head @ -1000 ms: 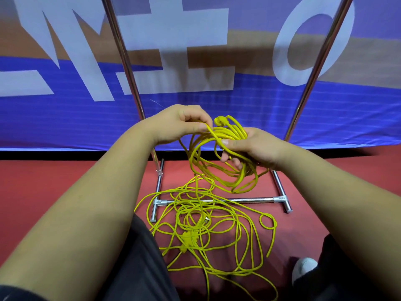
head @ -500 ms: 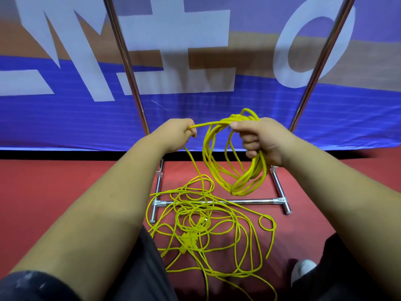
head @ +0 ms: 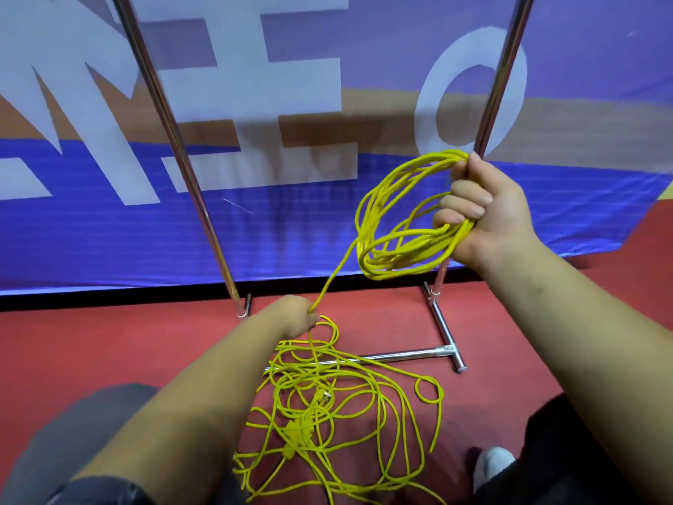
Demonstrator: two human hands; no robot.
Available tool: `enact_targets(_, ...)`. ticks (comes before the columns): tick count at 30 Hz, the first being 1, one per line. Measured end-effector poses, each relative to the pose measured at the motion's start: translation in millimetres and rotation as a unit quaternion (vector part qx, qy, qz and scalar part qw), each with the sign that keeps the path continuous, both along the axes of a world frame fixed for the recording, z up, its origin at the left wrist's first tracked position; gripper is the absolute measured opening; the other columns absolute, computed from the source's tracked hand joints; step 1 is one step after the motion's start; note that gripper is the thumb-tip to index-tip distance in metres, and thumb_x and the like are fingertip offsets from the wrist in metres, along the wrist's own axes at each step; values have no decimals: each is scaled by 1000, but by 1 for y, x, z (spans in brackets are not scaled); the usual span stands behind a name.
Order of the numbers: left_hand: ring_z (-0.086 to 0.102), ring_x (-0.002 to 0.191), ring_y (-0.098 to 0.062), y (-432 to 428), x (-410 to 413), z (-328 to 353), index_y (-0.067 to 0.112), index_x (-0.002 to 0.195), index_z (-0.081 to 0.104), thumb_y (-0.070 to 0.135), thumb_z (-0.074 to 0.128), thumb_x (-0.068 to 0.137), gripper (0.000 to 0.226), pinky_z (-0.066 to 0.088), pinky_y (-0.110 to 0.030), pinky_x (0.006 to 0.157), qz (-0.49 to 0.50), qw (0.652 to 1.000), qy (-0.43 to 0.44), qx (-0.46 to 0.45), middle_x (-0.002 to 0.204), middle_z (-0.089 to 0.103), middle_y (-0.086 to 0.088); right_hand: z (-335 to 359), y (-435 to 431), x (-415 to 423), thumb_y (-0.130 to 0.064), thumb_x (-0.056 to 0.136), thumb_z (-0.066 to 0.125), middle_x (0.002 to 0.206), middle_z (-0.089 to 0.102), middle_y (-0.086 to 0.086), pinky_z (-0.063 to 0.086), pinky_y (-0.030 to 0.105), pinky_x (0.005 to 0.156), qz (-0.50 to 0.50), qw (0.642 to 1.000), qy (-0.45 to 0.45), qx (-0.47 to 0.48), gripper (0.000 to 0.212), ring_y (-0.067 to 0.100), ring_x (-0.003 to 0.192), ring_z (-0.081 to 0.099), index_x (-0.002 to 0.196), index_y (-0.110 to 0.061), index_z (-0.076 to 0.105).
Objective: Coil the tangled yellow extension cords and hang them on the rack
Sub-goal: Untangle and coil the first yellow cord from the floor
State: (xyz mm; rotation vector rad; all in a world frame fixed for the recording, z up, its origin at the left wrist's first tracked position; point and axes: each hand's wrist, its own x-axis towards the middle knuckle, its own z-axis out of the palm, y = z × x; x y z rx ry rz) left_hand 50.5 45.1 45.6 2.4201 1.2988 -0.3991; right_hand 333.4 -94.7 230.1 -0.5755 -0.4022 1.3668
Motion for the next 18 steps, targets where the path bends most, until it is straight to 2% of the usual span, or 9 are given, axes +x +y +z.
enact_targets(4, 66, 105, -34, -28, 11, -27, 8, 104, 66, 38, 54, 106, 32, 46, -34, 79, 4, 998, -7, -69, 107, 72, -15, -1, -5, 18, -40, 105, 59, 44, 27, -8, 22, 23, 47, -44, 999, 2, -8, 27, 9, 37, 27, 85, -23, 66)
enact_targets(7, 68, 98, -25, -36, 11, -37, 13, 103, 73, 43, 56, 104, 34, 51, -34, 88, 15, 990, -18, -137, 97, 72, -5, -5, -4, 26, -41, 105, 61, 45, 26, -8, 25, 23, 45, -71, 997, 8, -21, 27, 8, 37, 27, 86, -23, 67)
enact_targets(8, 67, 90, -21, -37, 10, -38, 14, 100, 75, 44, 55, 104, 36, 51, -33, 86, 18, 988, -25, -149, 93, 72, -2, -7, -3, 28, -41, 104, 62, 45, 26, -9, 25, 23, 45, -82, 996, 10, -24, 26, 8, 38, 27, 86, -23, 67)
enact_targets(11, 55, 70, -12, -46, 12, -35, 17, 94, 68, 41, 52, 107, 32, 43, -25, 64, 28, 987, -13, -156, 78, 66, 9, -11, -2, 32, -44, 102, 66, 48, 24, -8, 24, 24, 45, -106, 994, -5, -38, 28, 8, 40, 25, 83, -23, 68)
enact_targets(13, 56, 69, -14, -51, 12, -37, 19, 88, 65, 37, 52, 107, 29, 38, -23, 55, 21, 989, 12, -145, 78, 65, 6, -14, -1, 35, -46, 99, 68, 50, 22, -8, 25, 24, 46, -120, 991, -17, -52, 29, 8, 42, 23, 81, -23, 68)
enact_targets(15, 68, 74, -19, -52, 13, -43, 19, 84, 59, 30, 48, 110, 29, 40, -22, 51, 42, 988, -1, -151, 82, 69, -1, -16, 0, 36, -43, 99, 70, 51, 22, -8, 26, 24, 46, -135, 988, -28, -69, 27, 8, 44, 22, 81, -23, 69)
enact_targets(18, 77, 82, -33, -53, 20, -33, 11, 105, 61, 27, 42, 111, 25, 45, -28, 57, 90, 987, -61, -122, 91, 72, -12, -17, 2, 32, -34, 100, 67, 52, 23, -9, 28, 24, 46, -156, 982, -52, -92, 20, 8, 45, 24, 85, -21, 70)
